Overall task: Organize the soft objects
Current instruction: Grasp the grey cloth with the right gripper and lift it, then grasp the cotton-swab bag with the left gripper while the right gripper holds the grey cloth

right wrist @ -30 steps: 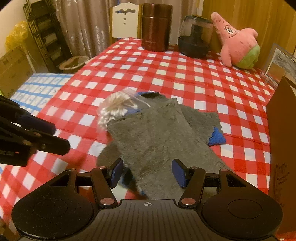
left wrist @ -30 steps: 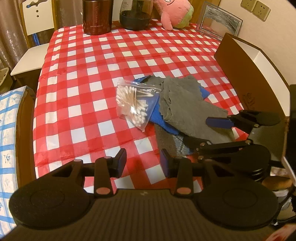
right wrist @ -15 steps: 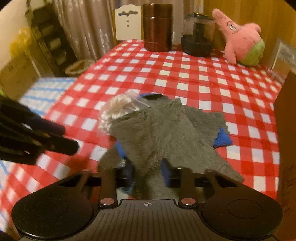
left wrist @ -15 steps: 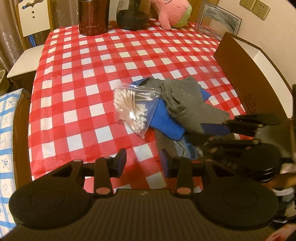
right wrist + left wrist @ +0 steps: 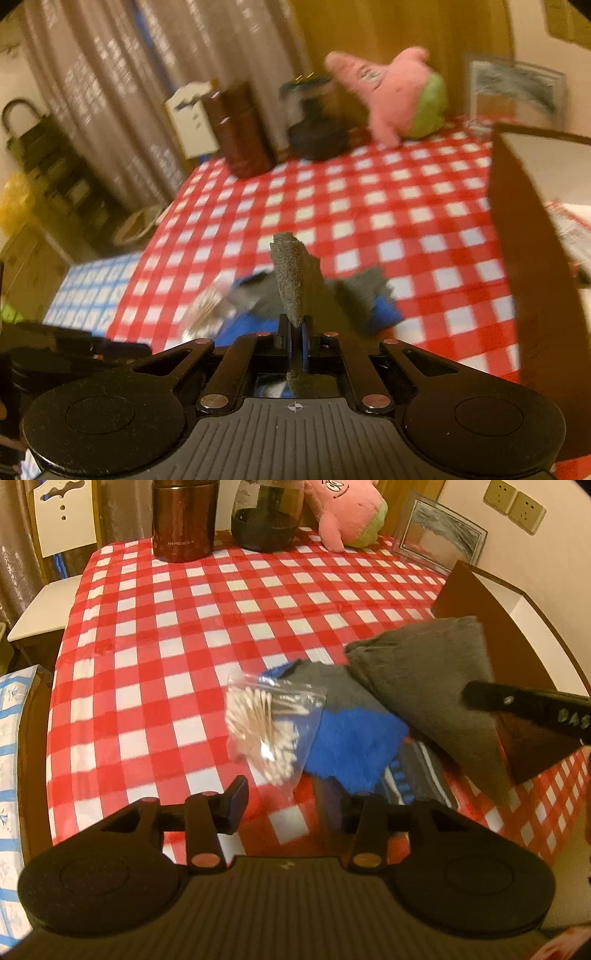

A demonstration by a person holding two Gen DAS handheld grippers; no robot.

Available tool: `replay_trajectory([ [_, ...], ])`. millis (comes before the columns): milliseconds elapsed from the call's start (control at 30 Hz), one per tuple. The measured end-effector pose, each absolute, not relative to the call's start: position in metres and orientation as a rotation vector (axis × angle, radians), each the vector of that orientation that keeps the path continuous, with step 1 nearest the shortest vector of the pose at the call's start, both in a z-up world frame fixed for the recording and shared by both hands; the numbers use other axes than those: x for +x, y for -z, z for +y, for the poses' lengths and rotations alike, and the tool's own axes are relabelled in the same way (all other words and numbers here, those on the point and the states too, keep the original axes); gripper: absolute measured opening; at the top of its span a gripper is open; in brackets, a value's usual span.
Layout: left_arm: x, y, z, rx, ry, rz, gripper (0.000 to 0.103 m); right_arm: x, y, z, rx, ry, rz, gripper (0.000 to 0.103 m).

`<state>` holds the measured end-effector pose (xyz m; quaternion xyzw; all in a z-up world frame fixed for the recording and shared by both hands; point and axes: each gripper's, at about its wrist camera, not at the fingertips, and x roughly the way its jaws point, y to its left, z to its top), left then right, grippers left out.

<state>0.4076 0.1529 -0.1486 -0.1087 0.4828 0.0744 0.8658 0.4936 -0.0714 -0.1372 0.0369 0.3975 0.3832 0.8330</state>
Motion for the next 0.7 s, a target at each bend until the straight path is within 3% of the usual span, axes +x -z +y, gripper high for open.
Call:
replay_trajectory([
  [600, 0.464, 0.188, 0.171, -0.212, -0.173, 1.063, 0.044, 0.536, 0.135, -0.097, 0.171, -0.656, 0.854, 0.005],
  [700, 0.466, 0.191, 0.174, -0.213, -0.168, 1.068, 0.036, 0.535, 0.14, -0.096, 0.169, -0.659, 0.87, 0.005],
])
